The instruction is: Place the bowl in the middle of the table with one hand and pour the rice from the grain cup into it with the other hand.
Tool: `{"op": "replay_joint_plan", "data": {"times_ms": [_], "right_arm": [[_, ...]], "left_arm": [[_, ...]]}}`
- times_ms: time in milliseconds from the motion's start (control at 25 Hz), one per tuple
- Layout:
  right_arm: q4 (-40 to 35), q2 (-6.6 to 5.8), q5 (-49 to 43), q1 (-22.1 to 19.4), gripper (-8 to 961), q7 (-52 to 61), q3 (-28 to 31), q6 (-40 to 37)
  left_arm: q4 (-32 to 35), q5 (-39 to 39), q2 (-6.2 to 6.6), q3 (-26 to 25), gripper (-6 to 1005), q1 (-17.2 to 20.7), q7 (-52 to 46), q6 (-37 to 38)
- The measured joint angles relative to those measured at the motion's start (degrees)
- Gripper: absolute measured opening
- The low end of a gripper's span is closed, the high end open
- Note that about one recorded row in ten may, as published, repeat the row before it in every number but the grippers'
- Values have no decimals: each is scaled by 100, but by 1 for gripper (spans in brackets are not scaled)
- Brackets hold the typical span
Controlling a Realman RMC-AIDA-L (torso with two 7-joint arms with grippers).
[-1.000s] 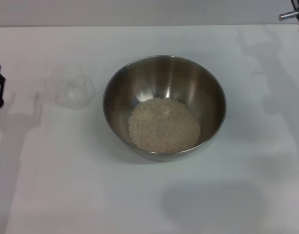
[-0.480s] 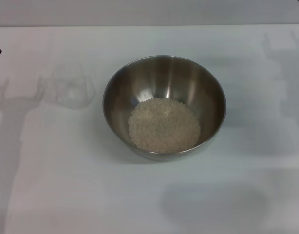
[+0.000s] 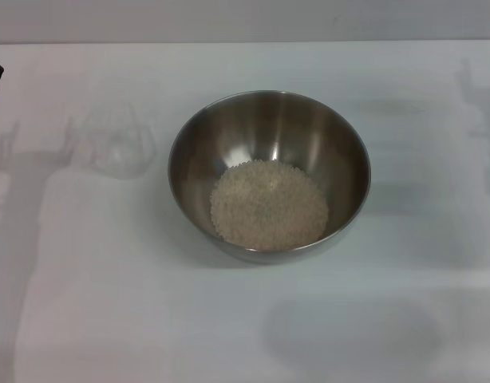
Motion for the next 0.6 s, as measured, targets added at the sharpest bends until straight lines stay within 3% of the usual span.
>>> {"op": "replay_joint_plan", "data": {"times_ms": [600], "right_arm": [[323, 0, -117, -136, 750, 5, -204, -32]], "left_arm": [[-14, 4, -17, -91, 868, -97, 0, 2]]}}
